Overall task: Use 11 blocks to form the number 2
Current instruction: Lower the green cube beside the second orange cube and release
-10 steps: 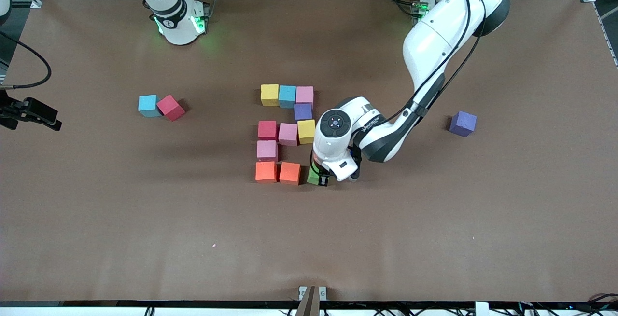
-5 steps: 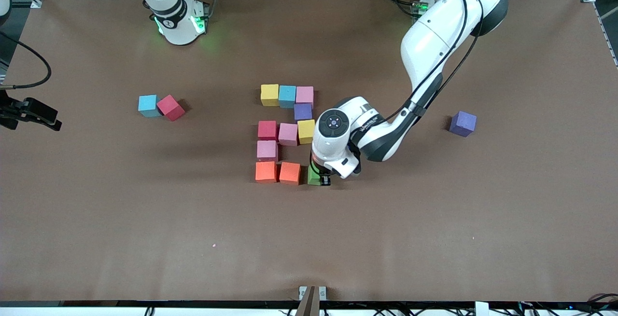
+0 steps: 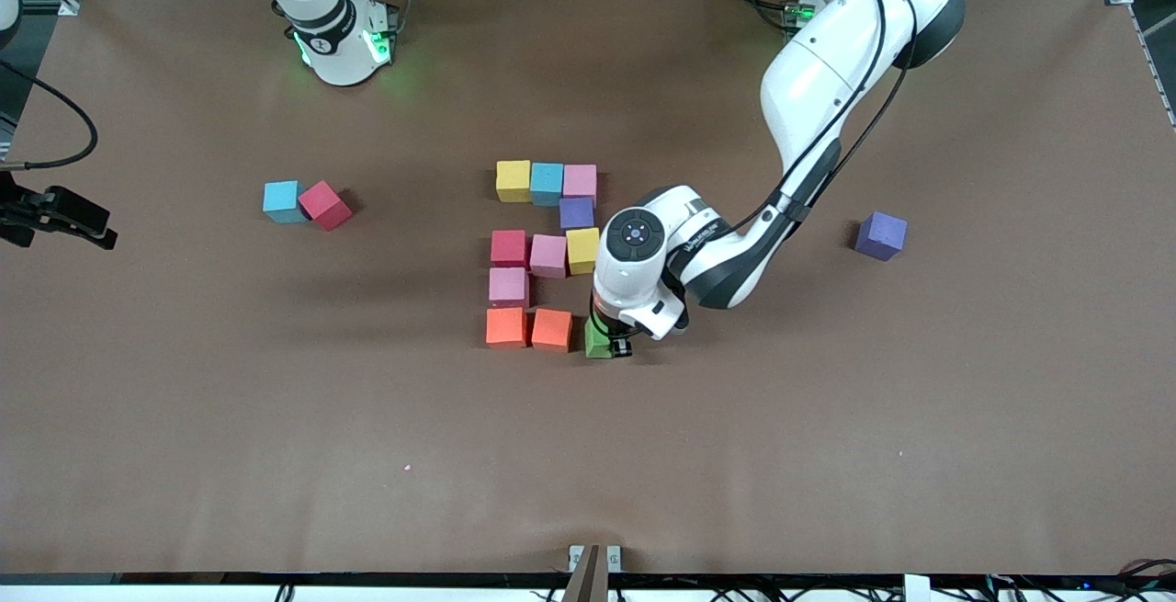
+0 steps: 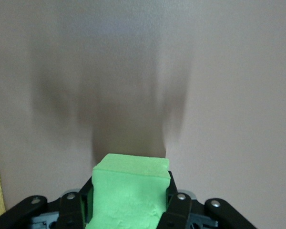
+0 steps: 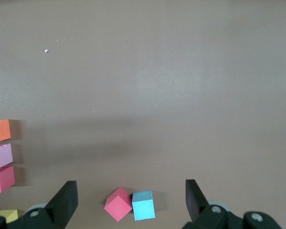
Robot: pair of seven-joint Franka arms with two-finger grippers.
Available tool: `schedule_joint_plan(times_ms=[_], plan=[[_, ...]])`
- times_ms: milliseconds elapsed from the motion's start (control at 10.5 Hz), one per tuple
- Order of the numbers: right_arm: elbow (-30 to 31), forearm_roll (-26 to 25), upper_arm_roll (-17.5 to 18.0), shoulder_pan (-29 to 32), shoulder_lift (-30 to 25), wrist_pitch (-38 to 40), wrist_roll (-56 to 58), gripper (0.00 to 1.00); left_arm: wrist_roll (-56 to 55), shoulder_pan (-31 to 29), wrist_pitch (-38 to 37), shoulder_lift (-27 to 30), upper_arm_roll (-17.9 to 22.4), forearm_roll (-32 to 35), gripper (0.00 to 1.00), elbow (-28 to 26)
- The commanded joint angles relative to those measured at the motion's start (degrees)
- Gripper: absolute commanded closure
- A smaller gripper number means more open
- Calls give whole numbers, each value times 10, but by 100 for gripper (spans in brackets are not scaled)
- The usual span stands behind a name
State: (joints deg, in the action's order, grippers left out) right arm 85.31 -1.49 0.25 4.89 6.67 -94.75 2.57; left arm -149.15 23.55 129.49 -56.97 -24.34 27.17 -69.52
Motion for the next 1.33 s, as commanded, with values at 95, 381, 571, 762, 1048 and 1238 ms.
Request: schedule_joint_plan(times_ms=[95,381,571,762,1048,1238], plan=[[-7,2,4,3,4,0,-6,0,-20,32,3,-16,24,-12,82,35],[-7,2,4,3,4,0,-6,0,-28,43,5,-23,32,-12,78,43],[-7,2,4,3,3,0,-6,0,-29,48,8,-24,32,-12,78,43],[-7,2,4,3,3,1,-6,0,-35,49,15,-28,35,-12,74,44],[-7,2,4,3,3,1,-6,0,-50,63,22,-31,52,-12,73,44],[-7,2,4,3,3,1,-6,0,-50,63,22,-36,54,-12,72,44]])
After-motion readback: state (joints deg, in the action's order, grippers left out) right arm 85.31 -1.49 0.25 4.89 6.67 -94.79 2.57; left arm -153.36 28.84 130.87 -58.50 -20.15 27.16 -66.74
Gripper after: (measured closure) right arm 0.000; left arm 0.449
